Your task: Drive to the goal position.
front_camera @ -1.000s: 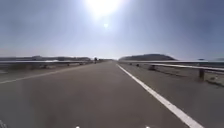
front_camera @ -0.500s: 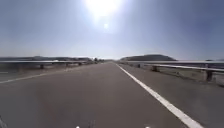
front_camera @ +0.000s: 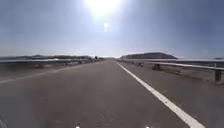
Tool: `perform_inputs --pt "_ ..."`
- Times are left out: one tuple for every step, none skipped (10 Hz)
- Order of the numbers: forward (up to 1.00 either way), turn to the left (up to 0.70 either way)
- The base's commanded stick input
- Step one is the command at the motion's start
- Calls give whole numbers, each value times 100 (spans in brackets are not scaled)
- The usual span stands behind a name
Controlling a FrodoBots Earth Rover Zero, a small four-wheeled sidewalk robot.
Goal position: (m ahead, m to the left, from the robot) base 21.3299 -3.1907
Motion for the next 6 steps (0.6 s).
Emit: perform_inputs --pt "70 0" --pt "70 0" --pt "70 0" --pt "70 0" --pt "70 0" --pt "70 0"
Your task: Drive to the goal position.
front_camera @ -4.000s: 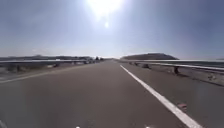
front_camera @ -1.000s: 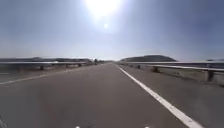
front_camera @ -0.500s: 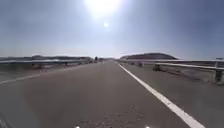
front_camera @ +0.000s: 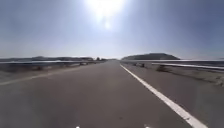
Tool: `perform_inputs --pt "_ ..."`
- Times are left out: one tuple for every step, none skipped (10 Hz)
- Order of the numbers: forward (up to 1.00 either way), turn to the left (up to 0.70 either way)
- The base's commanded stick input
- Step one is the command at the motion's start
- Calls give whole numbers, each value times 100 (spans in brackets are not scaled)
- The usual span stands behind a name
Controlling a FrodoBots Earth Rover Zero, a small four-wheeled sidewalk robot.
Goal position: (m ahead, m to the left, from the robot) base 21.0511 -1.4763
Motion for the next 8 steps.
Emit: perform_inputs --pt "70 0" --pt "70 0" --pt "70 0" --pt "70 0" --pt "70 0" --pt "70 0" --pt "70 0" --pt "70 0"
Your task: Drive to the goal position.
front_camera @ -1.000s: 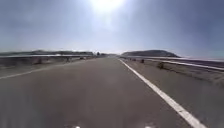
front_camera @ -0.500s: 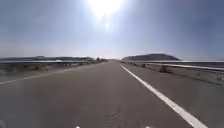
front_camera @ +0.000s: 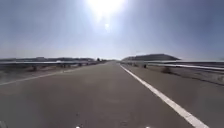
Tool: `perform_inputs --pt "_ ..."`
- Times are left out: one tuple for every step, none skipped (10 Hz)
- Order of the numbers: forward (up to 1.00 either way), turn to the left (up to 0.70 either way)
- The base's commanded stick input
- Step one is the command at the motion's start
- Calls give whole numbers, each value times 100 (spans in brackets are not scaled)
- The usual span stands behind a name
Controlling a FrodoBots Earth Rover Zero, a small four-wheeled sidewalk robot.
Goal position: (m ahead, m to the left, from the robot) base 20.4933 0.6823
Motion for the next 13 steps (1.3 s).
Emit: perform_inputs --pt "70 0" --pt "70 0" --pt "70 0" --pt "70 0" --pt "70 0" --pt "70 0" --pt "70 0" --pt "70 0" --pt "70 0" --pt "70 0" --pt "70 0" --pt "70 0" --pt "70 0"
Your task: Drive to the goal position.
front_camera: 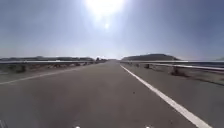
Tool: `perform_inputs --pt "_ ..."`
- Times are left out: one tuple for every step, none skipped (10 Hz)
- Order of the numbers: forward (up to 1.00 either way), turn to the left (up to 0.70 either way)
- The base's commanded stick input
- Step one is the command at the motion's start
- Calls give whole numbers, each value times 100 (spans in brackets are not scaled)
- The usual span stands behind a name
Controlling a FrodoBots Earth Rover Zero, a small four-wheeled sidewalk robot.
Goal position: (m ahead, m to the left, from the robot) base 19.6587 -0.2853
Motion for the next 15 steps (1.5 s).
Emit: perform_inputs --pt "70 0" --pt "70 0" --pt "70 0" --pt "70 0" --pt "70 0" --pt "70 0" --pt "70 0" --pt "70 0" --pt "70 0" --pt "70 0" --pt "70 0" --pt "70 0" --pt "70 0" --pt "70 0" --pt "70 0"
